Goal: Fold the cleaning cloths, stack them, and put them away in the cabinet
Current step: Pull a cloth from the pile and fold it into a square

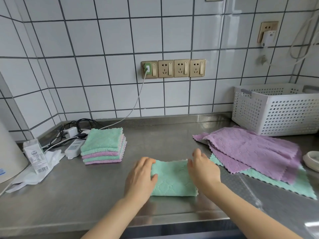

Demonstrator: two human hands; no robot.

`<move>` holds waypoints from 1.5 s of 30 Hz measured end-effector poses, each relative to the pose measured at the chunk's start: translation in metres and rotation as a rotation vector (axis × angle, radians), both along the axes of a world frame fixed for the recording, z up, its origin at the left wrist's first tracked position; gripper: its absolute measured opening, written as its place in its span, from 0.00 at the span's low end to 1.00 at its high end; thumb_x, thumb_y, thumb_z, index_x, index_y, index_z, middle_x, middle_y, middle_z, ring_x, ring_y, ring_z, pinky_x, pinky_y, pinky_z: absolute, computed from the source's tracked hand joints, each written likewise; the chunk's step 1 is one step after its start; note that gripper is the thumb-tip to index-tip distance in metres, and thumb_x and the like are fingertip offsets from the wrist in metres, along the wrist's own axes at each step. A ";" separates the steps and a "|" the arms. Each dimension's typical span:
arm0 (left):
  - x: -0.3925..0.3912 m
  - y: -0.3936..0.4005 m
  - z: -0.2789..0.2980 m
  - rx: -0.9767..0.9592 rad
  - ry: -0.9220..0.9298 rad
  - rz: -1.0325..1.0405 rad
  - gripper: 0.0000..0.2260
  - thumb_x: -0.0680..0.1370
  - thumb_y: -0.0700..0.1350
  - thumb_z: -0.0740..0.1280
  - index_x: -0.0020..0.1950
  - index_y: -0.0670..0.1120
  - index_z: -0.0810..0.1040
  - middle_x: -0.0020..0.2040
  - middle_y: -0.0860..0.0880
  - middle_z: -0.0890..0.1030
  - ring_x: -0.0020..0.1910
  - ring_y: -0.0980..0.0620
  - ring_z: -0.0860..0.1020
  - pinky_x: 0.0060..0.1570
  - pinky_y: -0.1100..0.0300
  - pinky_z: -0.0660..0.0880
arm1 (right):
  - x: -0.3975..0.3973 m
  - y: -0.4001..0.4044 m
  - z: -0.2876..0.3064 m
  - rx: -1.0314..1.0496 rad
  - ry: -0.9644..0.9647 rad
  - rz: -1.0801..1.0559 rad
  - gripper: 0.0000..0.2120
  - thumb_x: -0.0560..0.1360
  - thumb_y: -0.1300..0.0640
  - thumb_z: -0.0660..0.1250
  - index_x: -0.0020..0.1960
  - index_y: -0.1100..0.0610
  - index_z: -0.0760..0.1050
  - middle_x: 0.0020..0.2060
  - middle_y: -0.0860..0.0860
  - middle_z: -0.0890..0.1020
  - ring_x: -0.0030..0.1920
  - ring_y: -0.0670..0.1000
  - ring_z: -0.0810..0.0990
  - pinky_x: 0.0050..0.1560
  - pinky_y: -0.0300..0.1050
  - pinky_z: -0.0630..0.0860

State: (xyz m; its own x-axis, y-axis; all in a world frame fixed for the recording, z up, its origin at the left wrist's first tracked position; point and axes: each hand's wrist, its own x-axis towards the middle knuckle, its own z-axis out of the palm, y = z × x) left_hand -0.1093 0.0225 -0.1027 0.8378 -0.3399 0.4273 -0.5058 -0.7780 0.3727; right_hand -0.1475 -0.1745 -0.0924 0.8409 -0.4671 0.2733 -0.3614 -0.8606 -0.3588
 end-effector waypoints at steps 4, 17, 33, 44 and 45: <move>0.009 -0.009 -0.006 0.224 0.162 -0.254 0.22 0.81 0.53 0.58 0.74 0.51 0.63 0.77 0.54 0.58 0.77 0.52 0.48 0.73 0.59 0.49 | -0.007 0.020 -0.016 -0.198 0.007 0.313 0.15 0.76 0.50 0.54 0.53 0.54 0.75 0.51 0.52 0.77 0.54 0.56 0.78 0.43 0.49 0.76; 0.000 -0.006 -0.019 0.178 0.462 -0.108 0.26 0.82 0.52 0.53 0.78 0.50 0.50 0.79 0.43 0.50 0.77 0.45 0.42 0.75 0.51 0.46 | -0.033 -0.008 -0.042 -0.166 0.288 0.291 0.43 0.62 0.37 0.21 0.76 0.42 0.40 0.76 0.48 0.54 0.76 0.61 0.47 0.75 0.53 0.51; 0.006 0.021 0.016 -1.265 1.026 -0.153 0.16 0.73 0.27 0.64 0.59 0.39 0.76 0.50 0.40 0.84 0.46 0.41 0.83 0.39 0.51 0.80 | -0.036 0.032 -0.015 0.328 -0.064 0.504 0.28 0.79 0.58 0.59 0.67 0.30 0.55 0.39 0.37 0.72 0.45 0.39 0.70 0.52 0.29 0.65; 0.164 0.126 0.132 -0.884 0.196 -0.027 0.20 0.78 0.40 0.65 0.69 0.50 0.68 0.52 0.47 0.81 0.43 0.53 0.81 0.33 0.65 0.78 | 0.149 0.151 0.091 0.624 -0.356 0.600 0.25 0.75 0.67 0.55 0.65 0.43 0.70 0.49 0.49 0.75 0.42 0.47 0.74 0.40 0.36 0.70; 0.178 0.136 0.130 -0.866 0.190 0.020 0.22 0.78 0.41 0.66 0.70 0.50 0.66 0.53 0.48 0.80 0.43 0.53 0.80 0.34 0.63 0.77 | 0.166 0.161 0.091 0.642 -0.344 0.586 0.25 0.74 0.67 0.55 0.66 0.45 0.70 0.49 0.50 0.74 0.38 0.45 0.73 0.37 0.34 0.70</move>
